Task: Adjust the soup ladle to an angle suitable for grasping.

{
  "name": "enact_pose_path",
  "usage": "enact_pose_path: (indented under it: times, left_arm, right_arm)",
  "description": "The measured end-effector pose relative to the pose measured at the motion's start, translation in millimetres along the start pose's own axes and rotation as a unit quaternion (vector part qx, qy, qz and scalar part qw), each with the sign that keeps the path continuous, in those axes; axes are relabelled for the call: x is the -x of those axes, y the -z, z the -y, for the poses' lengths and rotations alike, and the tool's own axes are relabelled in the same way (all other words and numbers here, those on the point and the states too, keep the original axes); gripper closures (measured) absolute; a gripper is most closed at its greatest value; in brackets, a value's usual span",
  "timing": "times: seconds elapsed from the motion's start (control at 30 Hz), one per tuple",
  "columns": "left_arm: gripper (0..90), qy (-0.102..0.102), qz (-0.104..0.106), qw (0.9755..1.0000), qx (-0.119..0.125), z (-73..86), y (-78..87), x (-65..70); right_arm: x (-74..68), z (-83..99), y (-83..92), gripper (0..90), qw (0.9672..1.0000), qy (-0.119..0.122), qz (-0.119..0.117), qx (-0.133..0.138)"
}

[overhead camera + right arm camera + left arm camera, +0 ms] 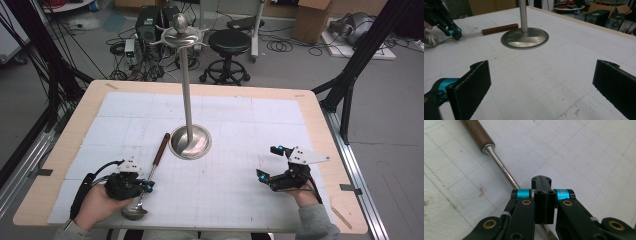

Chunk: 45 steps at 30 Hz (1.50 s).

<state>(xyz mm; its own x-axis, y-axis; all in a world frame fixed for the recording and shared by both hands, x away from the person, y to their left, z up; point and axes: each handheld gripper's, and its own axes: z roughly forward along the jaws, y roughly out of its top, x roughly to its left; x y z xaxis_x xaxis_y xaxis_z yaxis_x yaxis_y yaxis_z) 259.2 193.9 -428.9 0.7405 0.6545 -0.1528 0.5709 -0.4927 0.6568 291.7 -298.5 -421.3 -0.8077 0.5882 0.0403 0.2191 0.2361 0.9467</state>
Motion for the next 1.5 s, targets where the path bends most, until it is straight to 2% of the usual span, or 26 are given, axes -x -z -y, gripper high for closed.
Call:
enact_pose_path:
  times: [0.2,0.37,0.7,1.27,1.5]
  left_arm:
    - [89.7,-0.003,-0.004,0.9997,-0.023,-0.6,-2.4,2.7]
    - [89.8,-0.009,-0.011,0.9994,-0.031,0.0,0.9,1.4]
    - [89.8,-0.008,-0.018,0.9989,-0.042,4.6,9.1,-7.2]
    - [89.8,-0.001,-0.010,0.9993,-0.037,24.6,29.5,-27.5]
    - [89.7,0.010,-0.015,0.9994,-0.029,34.1,38.8,-37.7]
  right_arm:
    - [-0.4,0.0,-0.2,0.7,1.0000,-0.002,-0.002,-0.001]
    - [0.1,0.0,0.1,0.7,1.0000,0.000,0.000,0.002]
    - [0.2,0.0,-0.1,0.7,1.0000,0.003,0.000,0.001]
    - [-0.7,0.1,0.4,0.7,1.0000,0.002,-0.001,0.000]
    - [-1.5,0.2,0.2,0.7,1.0000,-0.001,-0.002,-0.003]
